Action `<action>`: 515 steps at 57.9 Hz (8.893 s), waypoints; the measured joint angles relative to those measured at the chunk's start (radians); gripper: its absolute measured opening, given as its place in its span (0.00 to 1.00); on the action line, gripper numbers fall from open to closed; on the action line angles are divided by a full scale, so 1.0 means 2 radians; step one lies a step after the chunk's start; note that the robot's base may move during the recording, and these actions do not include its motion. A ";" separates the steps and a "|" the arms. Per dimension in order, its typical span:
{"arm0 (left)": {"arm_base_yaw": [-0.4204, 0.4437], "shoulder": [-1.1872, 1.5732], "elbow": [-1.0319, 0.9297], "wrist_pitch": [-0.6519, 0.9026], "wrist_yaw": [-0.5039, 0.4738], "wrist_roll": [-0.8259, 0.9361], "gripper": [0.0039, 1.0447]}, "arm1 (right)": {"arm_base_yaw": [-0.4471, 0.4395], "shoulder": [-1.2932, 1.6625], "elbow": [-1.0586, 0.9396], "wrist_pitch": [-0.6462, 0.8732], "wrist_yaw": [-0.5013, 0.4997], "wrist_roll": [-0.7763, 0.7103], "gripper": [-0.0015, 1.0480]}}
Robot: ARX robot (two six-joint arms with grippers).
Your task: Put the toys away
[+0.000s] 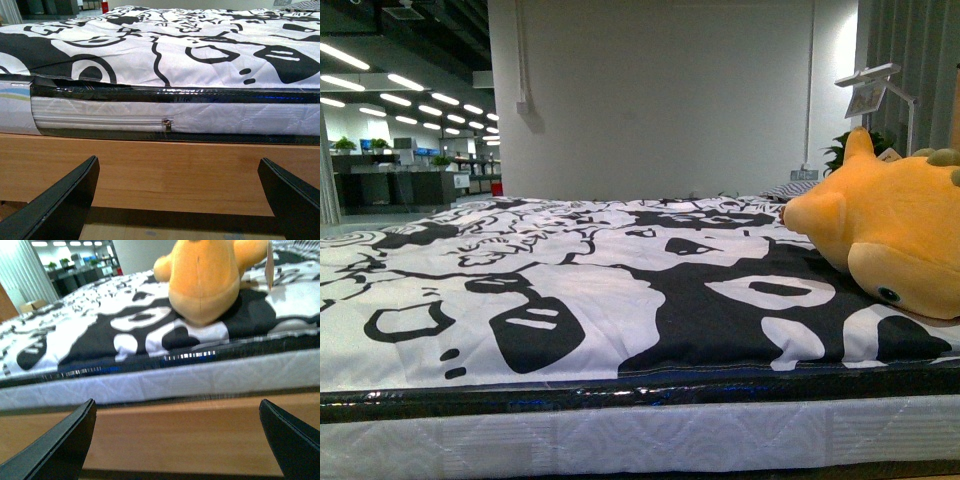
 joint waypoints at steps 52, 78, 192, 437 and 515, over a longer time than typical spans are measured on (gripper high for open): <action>0.000 0.000 0.000 0.000 0.000 0.000 0.94 | 0.083 0.590 0.419 0.150 0.133 -0.089 0.94; 0.000 0.000 0.000 0.000 0.000 0.000 0.94 | 0.093 0.682 0.495 0.126 0.152 -0.118 0.94; 0.000 0.000 0.000 0.000 0.000 0.000 0.94 | 0.168 0.163 0.266 -0.021 0.126 -0.036 0.08; 0.000 0.000 0.000 0.000 0.000 0.000 0.94 | 0.222 -0.104 -0.039 -0.029 0.242 -0.101 0.08; 0.000 0.000 0.000 0.000 -0.001 0.000 0.94 | 0.222 -0.104 -0.039 -0.029 0.245 -0.101 0.08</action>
